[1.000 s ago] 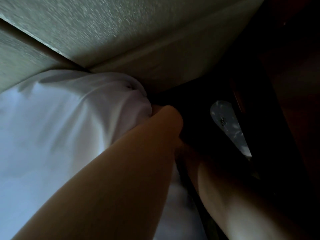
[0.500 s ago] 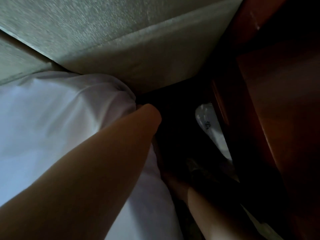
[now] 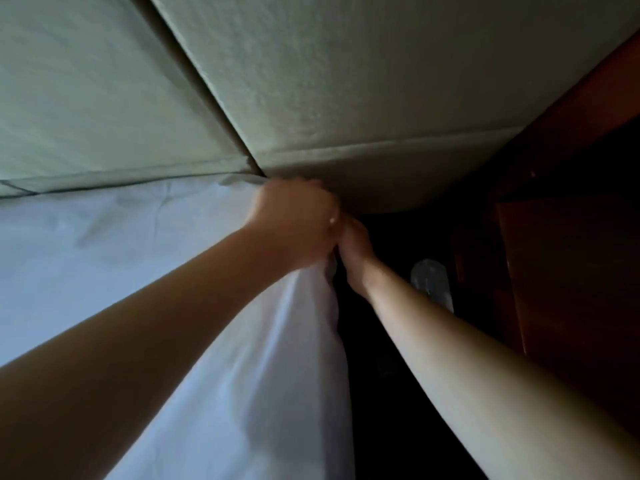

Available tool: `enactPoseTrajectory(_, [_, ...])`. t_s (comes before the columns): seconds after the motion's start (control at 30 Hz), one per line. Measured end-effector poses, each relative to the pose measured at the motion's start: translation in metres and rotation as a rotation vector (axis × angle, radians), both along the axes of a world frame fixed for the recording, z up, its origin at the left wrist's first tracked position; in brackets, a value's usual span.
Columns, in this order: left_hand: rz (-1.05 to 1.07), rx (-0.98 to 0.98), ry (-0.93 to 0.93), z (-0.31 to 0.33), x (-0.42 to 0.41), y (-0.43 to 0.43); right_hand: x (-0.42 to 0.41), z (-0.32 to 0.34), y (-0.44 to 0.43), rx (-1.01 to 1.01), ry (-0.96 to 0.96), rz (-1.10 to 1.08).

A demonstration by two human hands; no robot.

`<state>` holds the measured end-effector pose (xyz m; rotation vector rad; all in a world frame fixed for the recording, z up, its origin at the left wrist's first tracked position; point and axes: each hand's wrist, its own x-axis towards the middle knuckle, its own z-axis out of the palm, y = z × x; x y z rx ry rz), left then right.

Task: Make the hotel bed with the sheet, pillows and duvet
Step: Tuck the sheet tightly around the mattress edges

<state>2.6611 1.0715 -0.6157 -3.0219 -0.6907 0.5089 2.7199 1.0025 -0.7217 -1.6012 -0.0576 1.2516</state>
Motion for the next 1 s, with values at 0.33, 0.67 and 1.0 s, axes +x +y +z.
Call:
enactPoseTrajectory(0.33, [0.502,-0.205,0.111,-0.026,-0.030,0.079,0.026,0.007,0.071,-0.115,-0.185,0.602])
enactPoseTrajectory(0.67, [0.541,-0.038,-0.291,-0.023,-0.048,0.052,0.018,0.016,0.078,-0.198,-0.221,0.608])
enactPoseTrajectory(1.0, [0.945,0.133,-0.263,-0.024,-0.105,0.053,-0.051,0.071,0.144,-0.222,-0.663,1.139])
